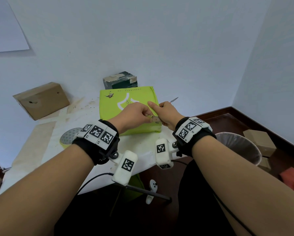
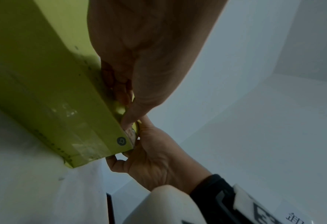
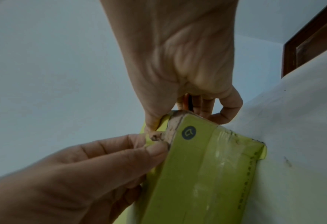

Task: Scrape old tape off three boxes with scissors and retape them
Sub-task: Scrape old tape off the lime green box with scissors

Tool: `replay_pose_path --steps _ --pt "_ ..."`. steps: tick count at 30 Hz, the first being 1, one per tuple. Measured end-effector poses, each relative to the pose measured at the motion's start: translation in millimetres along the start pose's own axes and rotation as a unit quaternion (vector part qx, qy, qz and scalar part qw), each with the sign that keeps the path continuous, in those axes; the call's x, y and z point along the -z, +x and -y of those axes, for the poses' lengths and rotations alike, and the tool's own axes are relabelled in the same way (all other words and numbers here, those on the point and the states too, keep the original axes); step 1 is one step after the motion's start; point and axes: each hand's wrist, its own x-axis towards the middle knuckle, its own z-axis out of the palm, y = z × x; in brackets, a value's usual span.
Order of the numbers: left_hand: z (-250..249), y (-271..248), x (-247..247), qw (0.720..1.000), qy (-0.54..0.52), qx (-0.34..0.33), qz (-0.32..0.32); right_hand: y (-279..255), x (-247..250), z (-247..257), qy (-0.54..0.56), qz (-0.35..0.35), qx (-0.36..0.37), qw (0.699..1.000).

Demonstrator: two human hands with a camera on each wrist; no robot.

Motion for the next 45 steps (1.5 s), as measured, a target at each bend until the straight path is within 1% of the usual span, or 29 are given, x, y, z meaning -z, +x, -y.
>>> replay_pose_path --steps 2,9,12,17,19,24,27,30,33,39,42,45 --pt "0.7 -0.3 -0.3 1.0 -0.021 0.002 -0.004 -0.3 0.5 1.3 -0.003 0.0 0.001 1.0" --pt "1.5 0.8 1.5 0.999 -0.033 -0.008 -0.002 0.1 1.7 -1.0 0.011 0.007 0.0 1.0" --pt "0.1 3.2 0.9 0.999 -0.004 -0.028 -0.017 -1.4 2.5 -2.5 0.012 0.009 0.002 1.0" --pt "1.8 6.4 -2.2 0.993 0.082 -0.083 -0.033 -2.3 4.4 -6.2 0.046 0.012 0.0 0.999" --pt "2.5 6.3 -0.2 0.991 0.091 -0.091 -0.022 -3.1 3.9 -5.8 0.054 0.013 -0.006 0.998" --pt "4.0 9.4 13.0 0.989 0.106 -0.093 0.036 -10.0 -0.3 -0.3 0.055 -0.006 -0.014 0.998" --pt "2.2 11.2 17.8 0.984 0.131 -0.109 0.049 -11.6 -2.1 0.7 0.057 -0.004 -0.02 0.998" --pt "2.0 13.4 16.3 0.985 0.112 -0.126 0.04 -13.8 -0.1 0.0 0.07 0.001 -0.02 0.997" --pt "4.5 14.9 12.1 0.987 0.092 -0.129 0.032 -10.9 0.9 -4.6 0.073 0.0 -0.016 0.997" --pt "7.8 12.7 7.5 0.985 0.083 -0.15 0.016 -17.0 -1.6 2.2 0.078 0.002 -0.024 0.997" --pt "9.5 12.8 6.2 0.987 0.067 -0.146 0.014 -16.7 -1.1 1.2 0.084 0.0 -0.02 0.996" --pt "12.1 11.1 4.6 0.989 0.046 -0.142 0.0 -16.8 -2.0 1.5 0.075 -0.002 -0.023 0.997"
